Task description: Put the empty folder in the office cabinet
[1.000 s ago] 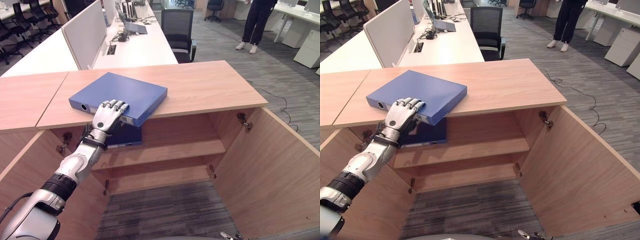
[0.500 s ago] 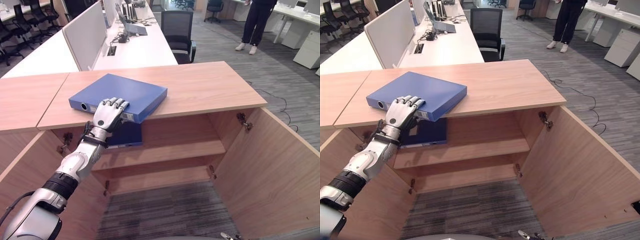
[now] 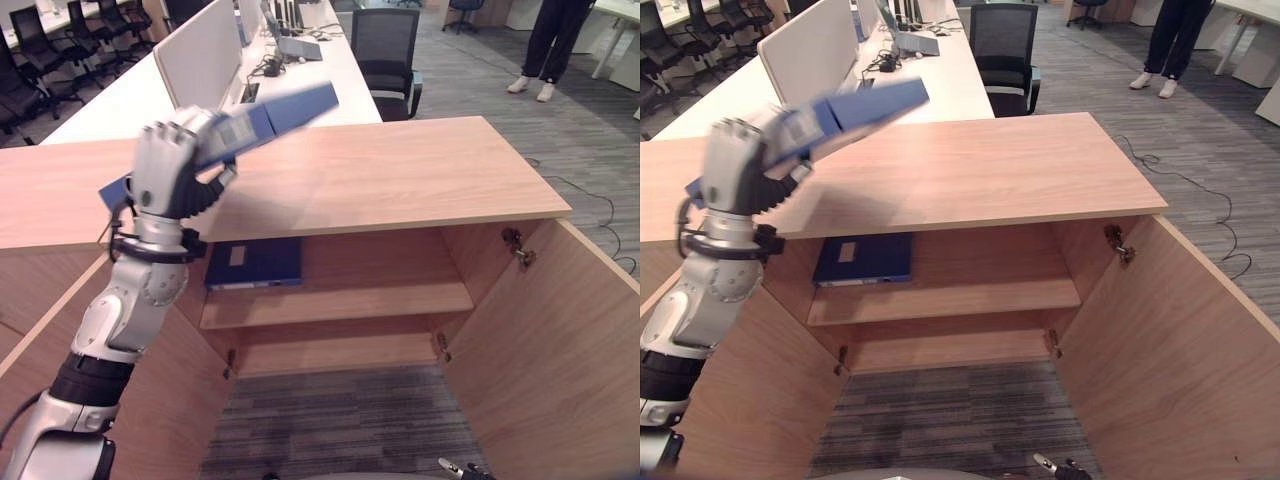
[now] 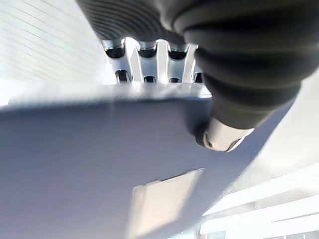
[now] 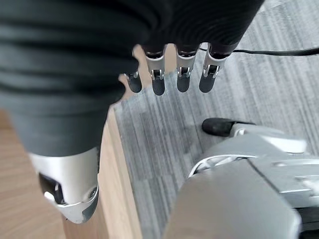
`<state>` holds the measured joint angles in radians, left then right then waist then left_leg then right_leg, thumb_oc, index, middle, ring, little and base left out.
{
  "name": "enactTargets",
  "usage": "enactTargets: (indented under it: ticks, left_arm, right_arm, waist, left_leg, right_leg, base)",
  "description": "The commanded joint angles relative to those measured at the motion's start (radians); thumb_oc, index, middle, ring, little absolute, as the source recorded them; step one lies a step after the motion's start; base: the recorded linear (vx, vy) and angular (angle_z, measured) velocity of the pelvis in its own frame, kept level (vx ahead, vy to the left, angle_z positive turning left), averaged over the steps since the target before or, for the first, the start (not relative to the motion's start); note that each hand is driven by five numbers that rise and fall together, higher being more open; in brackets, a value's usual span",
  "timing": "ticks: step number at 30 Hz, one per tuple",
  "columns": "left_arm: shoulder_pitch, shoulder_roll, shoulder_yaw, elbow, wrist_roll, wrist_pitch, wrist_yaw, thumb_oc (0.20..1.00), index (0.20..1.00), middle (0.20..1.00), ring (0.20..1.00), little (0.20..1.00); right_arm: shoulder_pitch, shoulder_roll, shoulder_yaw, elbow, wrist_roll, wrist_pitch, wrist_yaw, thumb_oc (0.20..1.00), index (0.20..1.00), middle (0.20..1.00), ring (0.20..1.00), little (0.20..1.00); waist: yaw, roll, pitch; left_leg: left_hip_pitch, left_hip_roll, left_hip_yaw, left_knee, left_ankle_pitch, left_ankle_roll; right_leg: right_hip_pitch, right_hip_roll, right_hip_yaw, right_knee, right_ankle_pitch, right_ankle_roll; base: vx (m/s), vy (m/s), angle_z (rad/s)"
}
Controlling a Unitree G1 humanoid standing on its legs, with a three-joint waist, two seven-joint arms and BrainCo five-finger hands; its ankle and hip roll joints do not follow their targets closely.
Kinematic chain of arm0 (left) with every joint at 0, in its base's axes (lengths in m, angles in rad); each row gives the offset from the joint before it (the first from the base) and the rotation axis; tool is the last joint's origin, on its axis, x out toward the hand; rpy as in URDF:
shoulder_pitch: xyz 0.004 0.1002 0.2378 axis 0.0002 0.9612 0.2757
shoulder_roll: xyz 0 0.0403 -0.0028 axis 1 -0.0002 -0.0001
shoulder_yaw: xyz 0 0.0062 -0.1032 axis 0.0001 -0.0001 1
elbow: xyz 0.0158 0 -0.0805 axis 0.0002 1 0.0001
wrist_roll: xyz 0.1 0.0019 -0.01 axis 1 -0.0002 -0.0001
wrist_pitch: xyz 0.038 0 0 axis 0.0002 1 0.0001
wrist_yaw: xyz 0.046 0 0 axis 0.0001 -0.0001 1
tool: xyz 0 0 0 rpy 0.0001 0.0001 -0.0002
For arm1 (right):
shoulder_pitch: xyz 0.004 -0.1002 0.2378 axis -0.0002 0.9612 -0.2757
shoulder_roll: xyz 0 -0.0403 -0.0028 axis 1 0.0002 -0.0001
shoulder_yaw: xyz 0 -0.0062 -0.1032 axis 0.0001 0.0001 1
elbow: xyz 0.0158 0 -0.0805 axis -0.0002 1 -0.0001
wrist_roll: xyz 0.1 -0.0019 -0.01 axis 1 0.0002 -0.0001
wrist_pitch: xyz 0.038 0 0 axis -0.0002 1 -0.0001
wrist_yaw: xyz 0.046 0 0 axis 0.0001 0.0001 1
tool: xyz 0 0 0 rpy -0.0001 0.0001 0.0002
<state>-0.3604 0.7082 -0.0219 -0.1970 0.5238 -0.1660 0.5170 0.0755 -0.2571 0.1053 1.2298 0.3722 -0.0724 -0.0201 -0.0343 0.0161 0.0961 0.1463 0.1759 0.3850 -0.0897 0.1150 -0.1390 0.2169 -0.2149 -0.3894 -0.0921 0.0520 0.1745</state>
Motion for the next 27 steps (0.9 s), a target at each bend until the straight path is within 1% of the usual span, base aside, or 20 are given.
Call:
enactTargets:
  ticks: [1, 2, 3, 4, 5, 6, 7, 9, 10, 12, 13, 17, 18, 20, 22, 24, 25, 26, 27]
  left_arm:
    - [-0.106, -0.001, 0.091, -0.056, -0.148, -0.073, 0.049, 0.200, 0.200, 0.200, 0.200, 0.200]
    - [-0.101, -0.011, 0.100, -0.063, -0.183, -0.077, 0.048, 0.200, 0.200, 0.200, 0.200, 0.200]
    - [-0.084, -0.034, 0.123, -0.122, -0.264, -0.117, 0.045, 0.200, 0.200, 0.200, 0.200, 0.200]
    - [-0.080, -0.035, 0.129, -0.127, -0.268, -0.116, 0.041, 0.200, 0.200, 0.200, 0.200, 0.200]
    - [-0.061, -0.064, 0.147, -0.163, -0.407, -0.169, 0.009, 0.200, 0.200, 0.200, 0.200, 0.200]
    - [-0.049, -0.070, 0.157, -0.171, -0.463, -0.185, -0.011, 0.200, 0.200, 0.200, 0.200, 0.200]
    - [-0.046, -0.070, 0.161, -0.172, -0.471, -0.186, -0.018, 0.200, 0.200, 0.200, 0.200, 0.200]
    - [-0.030, -0.080, 0.170, -0.184, -0.557, -0.207, -0.057, 0.200, 0.200, 0.200, 0.200, 0.200]
    - [-0.013, -0.085, 0.175, -0.193, -0.643, -0.224, -0.103, 0.200, 0.200, 0.200, 0.200, 0.200]
    - [0.002, -0.089, 0.179, -0.210, -0.723, -0.238, -0.150, 0.200, 0.200, 0.200, 0.200, 0.200]
    - [0.016, -0.096, 0.182, -0.224, -0.789, -0.248, -0.186, 0.200, 0.200, 0.200, 0.200, 0.200]
    - [0.043, -0.100, 0.192, -0.234, -0.902, -0.247, -0.248, 0.200, 0.200, 0.200, 0.200, 0.200]
    - [0.066, -0.098, 0.199, -0.237, -0.966, -0.244, -0.292, 0.200, 0.200, 0.200, 0.200, 0.200]
    - [0.090, -0.100, 0.207, -0.241, -1.040, -0.241, -0.342, 0.200, 0.200, 0.200, 0.200, 0.200]
    - [0.102, -0.100, 0.207, -0.241, -1.078, -0.236, -0.367, 0.200, 0.200, 0.200, 0.200, 0.200]
    - [0.139, -0.072, 0.216, -0.249, -1.216, -0.229, -0.459, 0.200, 0.200, 0.200, 0.200, 0.200]
    - [0.139, -0.071, 0.219, -0.247, -1.221, -0.230, -0.464, 0.200, 0.200, 0.200, 0.200, 0.200]
    - [0.156, -0.056, 0.219, -0.247, -1.296, -0.225, -0.501, 0.200, 0.200, 0.200, 0.200, 0.200]
    - [0.170, -0.045, 0.225, -0.246, -1.338, -0.224, -0.523, 0.200, 0.200, 0.200, 0.200, 0.200]
  right_arm:
    - [-0.077, 0.010, -0.015, 0.060, 0.017, -0.003, 0.007, 1.000, 1.000, 1.000, 1.000, 1.000]
    - [-0.079, 0.009, -0.015, 0.057, 0.018, -0.003, 0.007, 1.000, 1.000, 1.000, 1.000, 1.000]
    - [-0.079, 0.009, -0.010, 0.054, 0.018, -0.004, 0.012, 1.000, 1.000, 1.000, 1.000, 1.000]
    - [-0.080, 0.007, -0.009, 0.054, 0.018, -0.004, 0.012, 1.000, 1.000, 1.000, 1.000, 1.000]
    - [-0.079, 0.010, -0.005, 0.042, 0.025, -0.004, 0.022, 1.000, 1.000, 1.000, 1.000, 1.000]
    - [-0.078, 0.009, -0.003, 0.038, 0.025, -0.004, 0.026, 1.000, 1.000, 1.000, 1.000, 1.000]
    - [-0.078, 0.008, -0.003, 0.038, 0.024, -0.004, 0.026, 1.000, 1.000, 1.000, 1.000, 1.000]
    - [-0.077, 0.006, 0.001, 0.033, 0.024, -0.003, 0.032, 1.000, 1.000, 1.000, 1.000, 1.000]
    - [-0.079, 0.002, 0.002, 0.030, 0.023, -0.002, 0.036, 1.000, 1.000, 1.000, 1.000, 1.000]
    - [-0.084, -0.001, 0.001, 0.025, 0.026, 0.000, 0.043, 1.000, 1.000, 1.000, 1.000, 1.000]
    - [-0.085, -0.002, 0.002, 0.019, 0.029, 0.001, 0.047, 1.000, 1.000, 1.000, 1.000, 1.000]
    - [-0.088, -0.006, 0.005, 0.009, 0.029, 0.003, 0.056, 1.000, 1.000, 1.000, 1.000, 1.000]
    - [-0.088, -0.009, 0.007, 0.001, 0.029, 0.004, 0.065, 1.000, 1.000, 1.000, 1.000, 1.000]
    - [-0.091, -0.010, 0.010, -0.007, 0.030, 0.004, 0.073, 1.000, 1.000, 1.000, 1.000, 1.000]
    - [-0.092, -0.011, 0.011, -0.010, 0.030, 0.004, 0.076, 1.000, 1.000, 1.000, 1.000, 1.000]
    - [-0.093, -0.015, 0.013, -0.019, 0.027, 0.005, 0.088, 1.000, 1.000, 1.000, 1.000, 1.000]
    - [-0.094, -0.015, 0.014, -0.019, 0.027, 0.005, 0.089, 1.000, 1.000, 1.000, 1.000, 1.000]
    - [-0.095, -0.017, 0.017, -0.023, 0.026, 0.004, 0.095, 1.000, 1.000, 1.000, 1.000, 1.000]
    - [-0.094, -0.017, 0.019, -0.023, 0.023, 0.003, 0.098, 1.000, 1.000, 1.000, 1.000, 1.000]
  waist:
    - [0.030, 0.008, 0.009]
    - [0.031, 0.010, 0.009]
    - [0.037, 0.010, 0.009]
    - [0.036, 0.011, 0.008]
    - [0.044, 0.011, 0.008]
    - [0.047, 0.012, 0.008]
    - [0.046, 0.012, 0.007]
    - [0.051, 0.014, 0.006]
    - [0.056, 0.015, 0.008]
    - [0.061, 0.015, 0.008]
    - [0.064, 0.016, 0.011]
    - [0.070, 0.017, 0.011]
    - [0.074, 0.018, 0.011]
    - [0.078, 0.019, 0.012]
    - [0.080, 0.020, 0.013]
    - [0.088, 0.023, 0.017]
    - [0.087, 0.022, 0.015]
    - [0.092, 0.024, 0.017]
    - [0.094, 0.024, 0.017]
  left_leg:
    - [0.039, -0.014, -0.042, 0.021, -0.079, -0.009]
    - [0.033, -0.014, -0.044, 0.019, -0.070, -0.007]
    - [0.035, -0.012, -0.050, 0.020, -0.076, -0.010]
    - [0.031, -0.013, -0.049, 0.018, -0.068, -0.007]
    - [0.027, -0.013, -0.056, 0.018, -0.067, -0.007]
    - [0.025, -0.014, -0.059, 0.017, -0.067, -0.007]
    - [0.025, -0.014, -0.059, 0.017, -0.068, -0.007]
    - [0.022, -0.014, -0.065, 0.017, -0.067, -0.007]
    - [0.019, -0.015, -0.071, 0.017, -0.065, -0.007]
    - [0.018, -0.013, -0.076, 0.016, -0.065, -0.008]
    - [0.022, -0.012, -0.079, 0.019, -0.072, -0.010]
    - [0.013, -0.013, -0.085, 0.016, -0.062, -0.007]
    - [0.011, -0.013, -0.089, 0.016, -0.062, -0.007]
    - [0.010, -0.014, -0.092, 0.016, -0.062, -0.006]
    - [0.009, -0.014, -0.093, 0.016, -0.061, -0.006]
    - [0.014, -0.013, -0.095, 0.018, -0.068, -0.008]
    - [0.009, -0.015, -0.095, 0.016, -0.061, -0.006]
    - [0.009, -0.016, -0.096, 0.016, -0.062, -0.006]
    - [0.012, -0.015, -0.097, 0.018, -0.068, -0.008]
  right_leg:
    - [-0.008, -0.007, -0.076, 0.030, -0.022, 0.023]
    - [-0.012, -0.008, -0.078, 0.030, -0.017, 0.021]
    - [-0.004, -0.007, -0.083, 0.028, -0.023, 0.021]
    - [-0.009, -0.008, -0.084, 0.029, -0.018, 0.019]
    - [-0.009, -0.007, -0.089, 0.030, -0.019, 0.018]
    - [-0.009, -0.006, -0.091, 0.030, -0.020, 0.017]
    - [-0.008, -0.006, -0.091, 0.030, -0.021, 0.017]
    - [-0.006, -0.006, -0.095, 0.028, -0.022, 0.017]
    - [-0.004, -0.004, -0.100, 0.027, -0.023, 0.016]
    - [-0.002, -0.005, -0.103, 0.026, -0.023, 0.016]
    - [0.006, -0.003, -0.103, 0.026, -0.028, 0.017]
    - [0.002, -0.004, -0.108, 0.024, -0.024, 0.015]
    - [0.003, -0.004, -0.109, 0.023, -0.024, 0.014]
    - [0.002, -0.005, -0.110, 0.023, -0.023, 0.014]
    - [0.002, -0.005, -0.110, 0.023, -0.023, 0.014]
    - [0.008, -0.004, -0.110, 0.025, -0.028, 0.015]
    - [0.003, -0.005, -0.111, 0.023, -0.022, 0.014]
    - [0.005, -0.005, -0.112, 0.023, -0.023, 0.013]
    - [0.009, -0.004, -0.112, 0.025, -0.028, 0.014]
  base:
    - [-0.02, -0.030, 0.06]
    - [-0.01, -0.028, 0.10]
    - [-0.03, -0.014, 0.10]
    - [-0.01, -0.031, 0.12]
    - [-0.02, -0.024, 0.05]
    - [0.00, -0.026, 0.08]
    - [0.01, -0.009, 0.12]
    - [0.00, -0.011, 0.19]
    - [-0.02, -0.018, 0.15]
    - [0.00, -0.016, 0.13]
    - [0.00, -0.005, 0.12]
    - [-0.01, 0.001, 0.06]
    - [-0.01, 0.003, 0.04]
    - [0.00, 0.002, 0.02]
    - [0.00, 0.000, 0.00]
    - [0.00, 0.000, 0.00]
    - [0.00, 0.000, 0.00]
    - [0.00, 0.000, 0.00]
    - [0.00, 0.000, 0.00]
